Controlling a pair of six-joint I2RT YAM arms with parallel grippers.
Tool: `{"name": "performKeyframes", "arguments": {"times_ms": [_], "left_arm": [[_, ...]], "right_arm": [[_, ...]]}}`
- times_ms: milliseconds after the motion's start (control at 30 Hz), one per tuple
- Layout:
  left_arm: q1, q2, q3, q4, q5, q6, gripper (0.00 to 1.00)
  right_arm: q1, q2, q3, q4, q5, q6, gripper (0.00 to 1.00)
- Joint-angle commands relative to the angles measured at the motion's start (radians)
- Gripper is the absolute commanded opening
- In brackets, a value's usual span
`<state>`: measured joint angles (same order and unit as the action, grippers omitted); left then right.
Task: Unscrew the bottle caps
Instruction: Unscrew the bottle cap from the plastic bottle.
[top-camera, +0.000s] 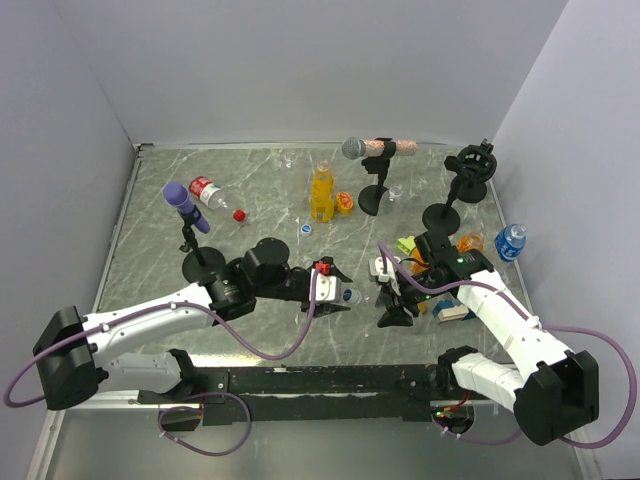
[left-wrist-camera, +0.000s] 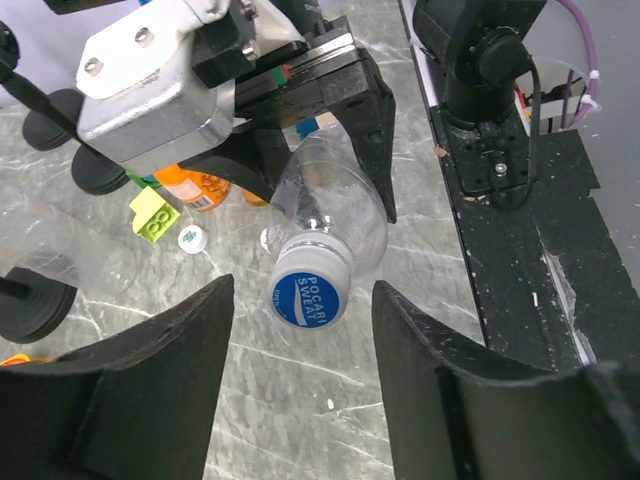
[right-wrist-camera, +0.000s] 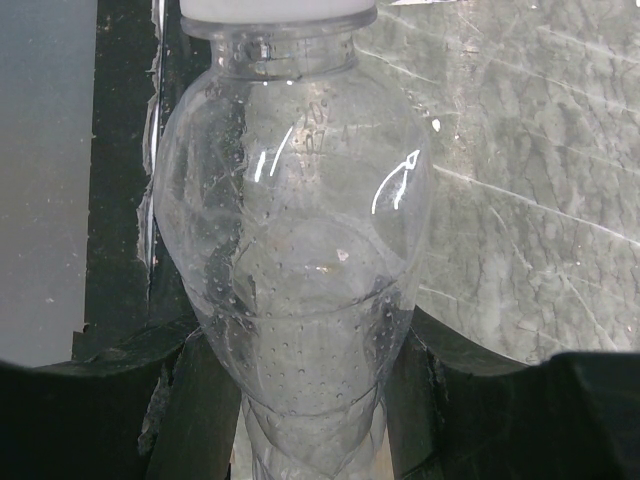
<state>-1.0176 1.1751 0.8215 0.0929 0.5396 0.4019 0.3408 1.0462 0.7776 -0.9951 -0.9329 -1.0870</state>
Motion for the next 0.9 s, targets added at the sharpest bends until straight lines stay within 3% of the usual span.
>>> {"name": "performKeyframes", "arguments": {"times_ms": [0,167,433,567,667,767,867], "left_arm": [[0.005,0.011,0.044,0.025,0.059,0.005,0.58],[0.007,0.018,0.047,0.015,0.072,-0.002,0.49],[0.008,0.023,0.071,0.001,0.1,-0.104,0.19],[0.008,0.026,0.097,0.002,0.1,-0.34,0.09],[0.008,0.041,0.142,-0.045,0.008,-0.672,0.01],[0.008,0.069,0.22,-0.198,-0.09,-0.924,0.01],[0.004,0.064,0.219,-0.21,-0.118,-1.145,0.01]], "right_arm": [[0.006,-0.005,0.002,0.016,-0.034,-0.022,0.19],[0.007,-0.003,0.002,0.016,-0.034,-0.021,0.19],[0.007,-0.003,0.0,0.016,-0.03,-0.019,0.19],[0.007,-0.002,0.0,0.018,-0.03,-0.019,0.19],[0.007,-0.002,0.0,0.016,-0.03,-0.022,0.19],[0.007,-0.002,0.0,0.018,-0.03,-0.021,0.19],[0.007,0.002,0.002,0.018,-0.03,-0.022,0.19]]}}
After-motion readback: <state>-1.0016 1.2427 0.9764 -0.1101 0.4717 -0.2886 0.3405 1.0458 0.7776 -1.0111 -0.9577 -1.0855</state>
